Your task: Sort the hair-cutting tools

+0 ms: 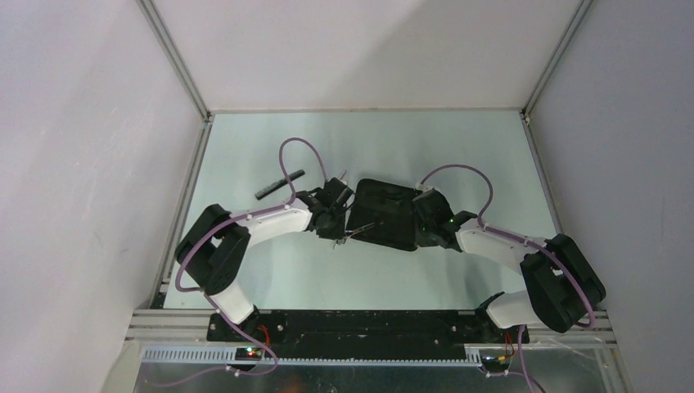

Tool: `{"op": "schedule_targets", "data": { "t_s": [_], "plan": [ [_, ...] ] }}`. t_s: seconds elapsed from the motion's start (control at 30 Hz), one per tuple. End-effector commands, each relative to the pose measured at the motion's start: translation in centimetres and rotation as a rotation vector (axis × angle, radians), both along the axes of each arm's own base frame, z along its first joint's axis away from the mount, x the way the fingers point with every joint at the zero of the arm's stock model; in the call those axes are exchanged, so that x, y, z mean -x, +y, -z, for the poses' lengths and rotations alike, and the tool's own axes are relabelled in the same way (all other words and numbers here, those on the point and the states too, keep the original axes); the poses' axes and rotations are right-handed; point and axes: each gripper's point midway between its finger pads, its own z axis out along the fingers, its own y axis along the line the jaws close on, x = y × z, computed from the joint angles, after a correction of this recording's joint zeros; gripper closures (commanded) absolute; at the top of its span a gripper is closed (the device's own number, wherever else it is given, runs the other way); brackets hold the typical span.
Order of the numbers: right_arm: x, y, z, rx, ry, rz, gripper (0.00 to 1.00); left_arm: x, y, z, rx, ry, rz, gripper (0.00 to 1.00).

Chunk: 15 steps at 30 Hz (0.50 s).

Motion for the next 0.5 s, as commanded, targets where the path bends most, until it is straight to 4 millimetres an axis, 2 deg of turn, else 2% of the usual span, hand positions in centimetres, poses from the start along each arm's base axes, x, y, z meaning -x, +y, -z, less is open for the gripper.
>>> {"op": "schedule_targets", "data": {
  "t_s": [0.0,0.33,0.47],
  "plan": [
    [-0.1,-0.1,0.2,0.011,0.002,0.008,0.96,-0.3,-0.1,0.4,0.019,-0.004,-0.034,0.72],
    [-0.2,-0.2,0.4,0.018,0.004,0.004,0.97,0.5,-0.1,1.6,0.014,0.043,-0.033,0.77],
    [-0.2,-0.3,0.5,0.022,0.005,0.001,0.97,-0.2,0.1,0.9,-0.002,0.013,-0.027,0.88]
  ]
}}
